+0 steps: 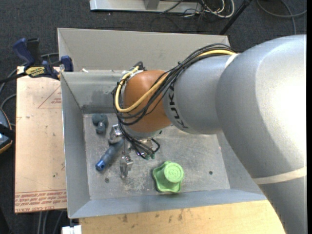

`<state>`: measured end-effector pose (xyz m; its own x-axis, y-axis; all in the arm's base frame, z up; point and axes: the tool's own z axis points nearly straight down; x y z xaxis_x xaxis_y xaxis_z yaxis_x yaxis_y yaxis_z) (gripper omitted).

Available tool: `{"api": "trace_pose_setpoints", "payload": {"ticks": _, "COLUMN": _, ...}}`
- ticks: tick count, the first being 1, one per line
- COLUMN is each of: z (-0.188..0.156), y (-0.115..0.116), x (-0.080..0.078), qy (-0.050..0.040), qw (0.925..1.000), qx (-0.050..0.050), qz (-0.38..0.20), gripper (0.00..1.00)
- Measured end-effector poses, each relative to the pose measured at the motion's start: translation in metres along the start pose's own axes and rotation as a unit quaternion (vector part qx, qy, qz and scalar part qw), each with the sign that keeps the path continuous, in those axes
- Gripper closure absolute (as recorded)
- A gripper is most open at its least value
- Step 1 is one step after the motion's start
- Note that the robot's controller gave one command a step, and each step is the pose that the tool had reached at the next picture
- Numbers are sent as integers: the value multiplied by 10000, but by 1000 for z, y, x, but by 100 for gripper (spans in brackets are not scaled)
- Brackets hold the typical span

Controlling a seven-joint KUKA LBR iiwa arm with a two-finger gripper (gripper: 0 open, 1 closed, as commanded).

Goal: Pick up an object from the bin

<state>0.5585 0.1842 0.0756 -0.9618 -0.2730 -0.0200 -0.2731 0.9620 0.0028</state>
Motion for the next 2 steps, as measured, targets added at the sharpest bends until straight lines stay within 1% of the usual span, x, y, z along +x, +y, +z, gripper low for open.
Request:
{"api": "trace_pose_setpoints", "payload": {"ticks": 1, "z": -1, "y": 0, "x": 1, "qy": 24, "qw": 10000, "qx": -6, "qz": 5, "gripper": 100}}
{"api": "trace_pose_setpoints", "payload": {"ticks": 2, "z": -167, "y": 5, "x": -13, "qy": 48, "qw": 9999, "qx": 8, "qz": -164, "gripper": 100}}
